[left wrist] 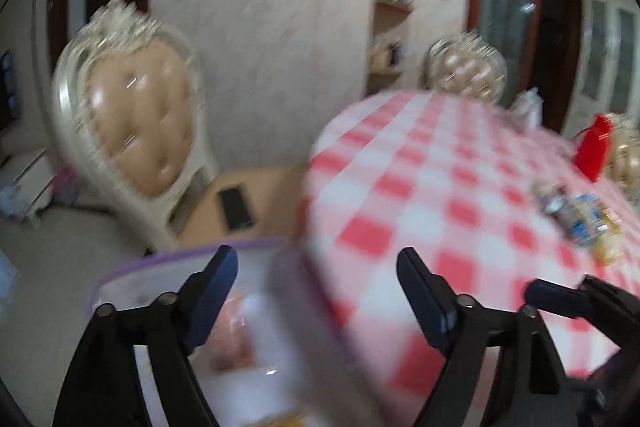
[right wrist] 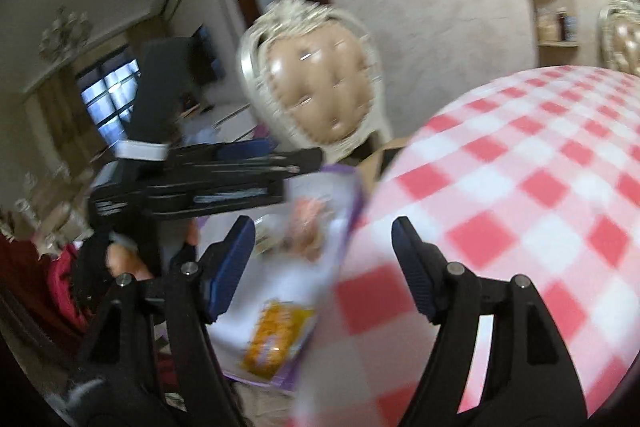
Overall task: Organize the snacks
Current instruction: 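Move both tools back over the remaining snacks on the table, then grasp the blue-printed pack with the left tool while the right tool grasps the round cream bun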
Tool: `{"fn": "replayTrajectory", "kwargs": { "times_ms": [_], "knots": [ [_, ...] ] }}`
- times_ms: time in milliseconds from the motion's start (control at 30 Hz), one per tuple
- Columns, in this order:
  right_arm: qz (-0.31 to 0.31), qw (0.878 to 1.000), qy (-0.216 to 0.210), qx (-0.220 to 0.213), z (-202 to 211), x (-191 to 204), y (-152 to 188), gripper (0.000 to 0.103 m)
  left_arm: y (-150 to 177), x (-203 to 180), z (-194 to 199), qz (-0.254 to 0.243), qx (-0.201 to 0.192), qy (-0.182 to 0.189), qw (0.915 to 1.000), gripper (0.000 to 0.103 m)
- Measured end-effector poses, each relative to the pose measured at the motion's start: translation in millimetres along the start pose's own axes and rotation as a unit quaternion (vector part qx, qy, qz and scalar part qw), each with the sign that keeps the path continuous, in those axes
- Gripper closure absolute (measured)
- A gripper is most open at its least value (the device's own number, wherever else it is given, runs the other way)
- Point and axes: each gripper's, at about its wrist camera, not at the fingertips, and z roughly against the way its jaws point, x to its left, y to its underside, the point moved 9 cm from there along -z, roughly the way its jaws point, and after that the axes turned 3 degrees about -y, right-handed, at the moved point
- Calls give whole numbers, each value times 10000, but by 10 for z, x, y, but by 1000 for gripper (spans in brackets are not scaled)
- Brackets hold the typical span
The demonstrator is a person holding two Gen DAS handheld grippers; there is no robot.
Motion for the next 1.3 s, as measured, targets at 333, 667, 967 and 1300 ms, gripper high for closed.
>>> {"fn": "replayTrajectory", "kwargs": {
  "times_ms": [333, 667, 967, 1300],
  "knots": [
    [-1091, 9368, 3205, -884, 1494, -1751, -40, 26, -187, -2096, -175, -463, 246, 2317, 9714, 0],
    [-3535, 8054, 4514, -1506, 3216, -3188, 821, 21, -3, -3647, -933, -418, 1306, 3108, 9405, 0],
    [-3732, 8076, 4100, -2009, 3324, -3037, 715, 21, 292, -4342, -1322, -1532, 1616, 2451, 9436, 0],
    [-3658, 8187, 4068, -1745, 3138, -3063, 773, 21, 472, -4379, -1462, -2131, 1748, 2368, 9316, 43]
  ]
}}
